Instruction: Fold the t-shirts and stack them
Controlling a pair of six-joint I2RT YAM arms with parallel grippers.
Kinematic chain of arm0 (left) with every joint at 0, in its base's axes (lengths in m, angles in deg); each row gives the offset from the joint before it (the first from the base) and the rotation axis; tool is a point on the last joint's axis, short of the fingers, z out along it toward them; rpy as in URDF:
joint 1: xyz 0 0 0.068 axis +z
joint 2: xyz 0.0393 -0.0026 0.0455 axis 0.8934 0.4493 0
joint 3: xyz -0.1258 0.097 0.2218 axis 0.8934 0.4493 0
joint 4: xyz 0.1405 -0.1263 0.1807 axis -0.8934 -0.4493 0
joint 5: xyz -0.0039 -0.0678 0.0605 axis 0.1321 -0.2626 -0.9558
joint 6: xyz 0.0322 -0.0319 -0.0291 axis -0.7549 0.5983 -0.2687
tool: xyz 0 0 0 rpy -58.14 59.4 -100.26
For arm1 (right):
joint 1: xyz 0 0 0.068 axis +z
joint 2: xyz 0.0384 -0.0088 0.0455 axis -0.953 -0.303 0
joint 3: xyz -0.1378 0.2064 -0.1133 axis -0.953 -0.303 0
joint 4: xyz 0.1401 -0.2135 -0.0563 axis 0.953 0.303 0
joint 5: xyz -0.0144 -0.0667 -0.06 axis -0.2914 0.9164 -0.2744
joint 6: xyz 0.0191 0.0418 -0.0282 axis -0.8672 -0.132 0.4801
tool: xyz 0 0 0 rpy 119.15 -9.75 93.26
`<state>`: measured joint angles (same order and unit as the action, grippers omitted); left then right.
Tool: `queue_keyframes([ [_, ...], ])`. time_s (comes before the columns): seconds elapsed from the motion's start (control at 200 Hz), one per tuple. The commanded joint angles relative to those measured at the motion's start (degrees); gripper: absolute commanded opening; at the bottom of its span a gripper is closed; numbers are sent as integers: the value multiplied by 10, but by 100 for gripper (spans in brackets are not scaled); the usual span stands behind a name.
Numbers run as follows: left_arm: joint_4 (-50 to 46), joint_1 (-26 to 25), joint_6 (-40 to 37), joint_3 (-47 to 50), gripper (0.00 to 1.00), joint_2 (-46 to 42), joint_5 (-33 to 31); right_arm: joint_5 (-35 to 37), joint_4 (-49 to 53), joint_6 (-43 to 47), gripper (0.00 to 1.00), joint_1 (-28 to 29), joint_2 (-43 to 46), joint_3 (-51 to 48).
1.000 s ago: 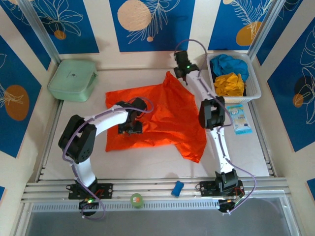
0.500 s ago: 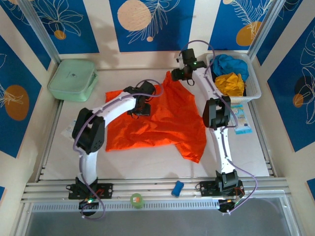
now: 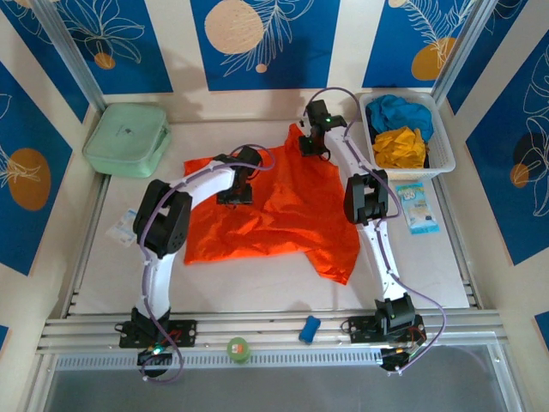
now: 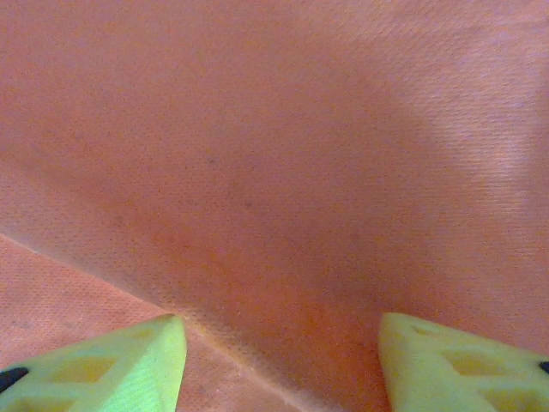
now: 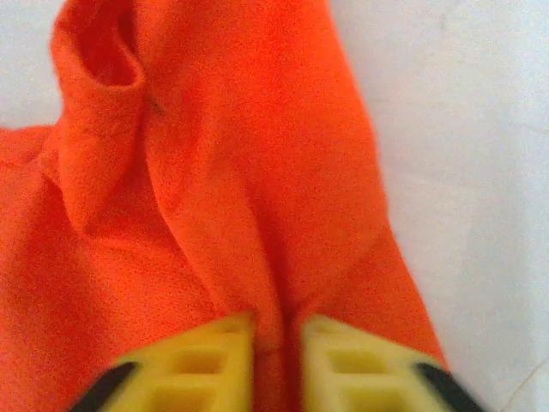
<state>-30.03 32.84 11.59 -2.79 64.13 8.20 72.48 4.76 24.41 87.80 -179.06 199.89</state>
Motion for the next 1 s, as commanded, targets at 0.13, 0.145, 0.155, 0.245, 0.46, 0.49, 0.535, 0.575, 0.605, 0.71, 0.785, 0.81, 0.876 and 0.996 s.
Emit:
queue_keyframes([
  [0.13,6,3,8,33,58,18,-13,109,-12,-11,0,-8,40,23],
  [0.145,6,3,8,35,58,19,-14,121,-15,-10,0,-10,42,23],
  [0.155,6,3,8,36,58,19,-14,129,-17,-10,0,-10,43,22],
  [0.245,6,4,8,47,57,26,-19,201,-42,1,0,-23,49,20],
  [0.46,11,8,5,62,56,33,-26,302,-84,38,5,-51,2,59],
  [0.49,12,8,4,60,55,34,-26,306,-80,37,10,-53,-5,70],
  [0.535,11,9,1,54,56,33,-26,310,-74,35,21,-54,-11,80],
  [0.575,8,8,-2,45,56,31,-24,310,-67,28,35,-54,-9,82],
  [0.605,4,8,-5,35,58,29,-22,303,-61,21,47,-55,-5,80],
  [0.71,-22,8,-16,-10,73,8,-24,266,-43,-9,64,-55,31,49],
  [0.785,-45,8,-23,-44,80,-23,-34,235,-38,-28,66,-53,77,1],
  [0.81,-52,7,-25,-52,81,-35,-38,223,-39,-32,66,-51,97,-22],
  [0.876,-69,7,-29,-65,84,-73,-47,202,-51,-40,66,-44,157,-98],
  [0.996,-101,7,-26,-52,86,-147,-68,172,-107,-58,65,-26,302,-296],
])
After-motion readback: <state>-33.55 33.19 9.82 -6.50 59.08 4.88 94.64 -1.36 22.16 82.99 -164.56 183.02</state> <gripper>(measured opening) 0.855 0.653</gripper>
